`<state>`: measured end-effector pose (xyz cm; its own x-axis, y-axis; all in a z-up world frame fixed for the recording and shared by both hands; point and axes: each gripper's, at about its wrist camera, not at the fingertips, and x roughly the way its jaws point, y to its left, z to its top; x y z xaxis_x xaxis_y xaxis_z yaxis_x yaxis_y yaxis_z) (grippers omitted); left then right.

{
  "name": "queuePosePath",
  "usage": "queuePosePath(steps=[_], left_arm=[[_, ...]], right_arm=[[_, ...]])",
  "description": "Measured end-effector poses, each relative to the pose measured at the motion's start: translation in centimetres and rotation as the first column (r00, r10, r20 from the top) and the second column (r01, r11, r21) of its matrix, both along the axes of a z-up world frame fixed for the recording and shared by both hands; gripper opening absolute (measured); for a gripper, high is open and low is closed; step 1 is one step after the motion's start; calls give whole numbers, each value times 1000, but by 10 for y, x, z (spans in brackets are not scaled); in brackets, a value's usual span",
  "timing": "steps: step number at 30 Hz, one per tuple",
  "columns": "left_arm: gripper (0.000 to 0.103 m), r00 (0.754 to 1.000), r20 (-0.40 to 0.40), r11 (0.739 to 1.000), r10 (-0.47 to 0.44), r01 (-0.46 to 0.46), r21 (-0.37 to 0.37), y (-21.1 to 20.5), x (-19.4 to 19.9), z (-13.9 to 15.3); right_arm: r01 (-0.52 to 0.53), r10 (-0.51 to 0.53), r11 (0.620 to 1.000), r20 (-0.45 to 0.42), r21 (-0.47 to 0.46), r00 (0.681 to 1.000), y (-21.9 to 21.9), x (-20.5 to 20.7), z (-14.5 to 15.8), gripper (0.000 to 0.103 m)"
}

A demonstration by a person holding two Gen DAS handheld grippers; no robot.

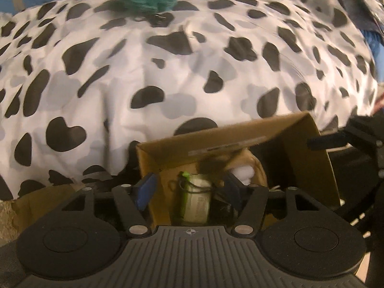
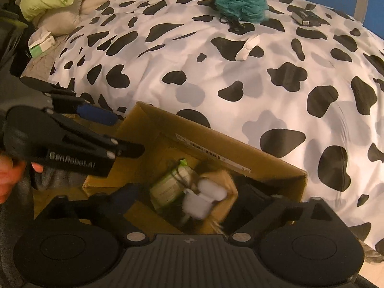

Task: Organize soft objects
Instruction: 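Withdraw both grippers from the box back over the sheet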

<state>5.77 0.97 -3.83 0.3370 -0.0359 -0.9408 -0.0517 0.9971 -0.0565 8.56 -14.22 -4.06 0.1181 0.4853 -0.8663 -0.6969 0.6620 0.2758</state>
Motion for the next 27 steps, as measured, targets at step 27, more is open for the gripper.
queuePosePath(steps=[27], left_arm=[[61,959,257,991,122,-133,24,19,8,26]], right_arm=[[223,-233,972,165,79,958,-4,32,10,101]])
